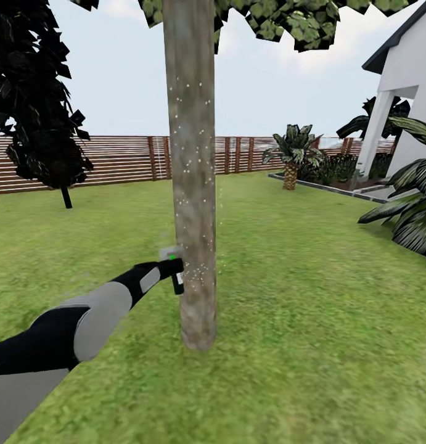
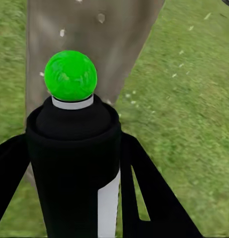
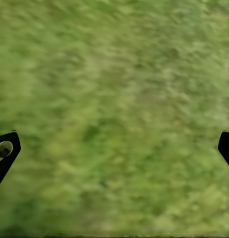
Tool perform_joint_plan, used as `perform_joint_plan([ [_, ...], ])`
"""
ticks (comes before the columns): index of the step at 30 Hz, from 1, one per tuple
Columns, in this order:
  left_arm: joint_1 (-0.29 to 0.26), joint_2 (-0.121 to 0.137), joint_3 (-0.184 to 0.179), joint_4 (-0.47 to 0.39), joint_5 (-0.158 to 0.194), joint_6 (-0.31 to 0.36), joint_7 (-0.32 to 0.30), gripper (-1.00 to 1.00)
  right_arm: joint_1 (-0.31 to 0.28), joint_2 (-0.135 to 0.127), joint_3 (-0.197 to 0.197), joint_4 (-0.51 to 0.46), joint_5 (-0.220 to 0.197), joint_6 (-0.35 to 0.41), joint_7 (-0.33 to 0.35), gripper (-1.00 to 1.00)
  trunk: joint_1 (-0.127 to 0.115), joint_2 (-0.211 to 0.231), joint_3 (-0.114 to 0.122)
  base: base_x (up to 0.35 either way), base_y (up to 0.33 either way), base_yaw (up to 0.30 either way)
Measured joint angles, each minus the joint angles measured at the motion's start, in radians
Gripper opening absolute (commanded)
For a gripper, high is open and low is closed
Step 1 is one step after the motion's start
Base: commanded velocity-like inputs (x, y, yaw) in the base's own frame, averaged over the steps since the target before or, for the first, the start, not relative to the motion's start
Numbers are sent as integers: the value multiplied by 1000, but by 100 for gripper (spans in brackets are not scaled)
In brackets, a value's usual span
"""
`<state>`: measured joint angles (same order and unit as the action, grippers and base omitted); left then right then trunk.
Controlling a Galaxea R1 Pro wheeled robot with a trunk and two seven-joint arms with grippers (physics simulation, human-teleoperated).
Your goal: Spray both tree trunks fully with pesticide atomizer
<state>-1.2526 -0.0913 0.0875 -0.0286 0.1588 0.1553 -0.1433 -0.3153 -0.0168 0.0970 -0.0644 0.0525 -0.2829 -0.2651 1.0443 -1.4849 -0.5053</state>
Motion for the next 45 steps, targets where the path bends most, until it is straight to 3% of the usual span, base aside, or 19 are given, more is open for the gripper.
perform_joint_plan([
  [1,44,0,-7,1,-2,-18,0,-100,0,0,0,9,0,0,0,100,0,0,0,0,0,0],
  [6,153,0,-5,1,-9,-103,2,-100,0,0,0,66,0,2,0,100,0,0,0,54,175,0],
  [10,197,1,-4,-1,-10,-114,2,-100,1,0,0,90,-1,4,-1,100,0,0,0,121,308,0],
  [14,205,1,-3,-2,-11,-116,2,-100,1,0,0,98,-1,5,-1,100,0,0,0,132,335,0],
  [17,206,7,-3,-2,-77,-116,2,-100,1,0,0,107,-1,6,0,100,0,0,0,134,348,-94],
  [20,206,10,-4,-1,-102,-116,2,-100,1,0,0,108,-1,5,0,100,0,0,0,132,349,-237],
  [24,207,12,-3,-1,-107,-116,2,-100,1,0,0,109,-1,6,0,100,0,0,0,82,350,-282],
  [31,207,36,-3,-1,-109,-116,-1,-100,1,0,0,109,-1,6,0,100,0,0,0,9,350,-293],
  [45,207,39,-3,-1,-109,-115,-1,-100,1,0,0,109,-1,6,0,100,0,0,0,0,350,-192],
])
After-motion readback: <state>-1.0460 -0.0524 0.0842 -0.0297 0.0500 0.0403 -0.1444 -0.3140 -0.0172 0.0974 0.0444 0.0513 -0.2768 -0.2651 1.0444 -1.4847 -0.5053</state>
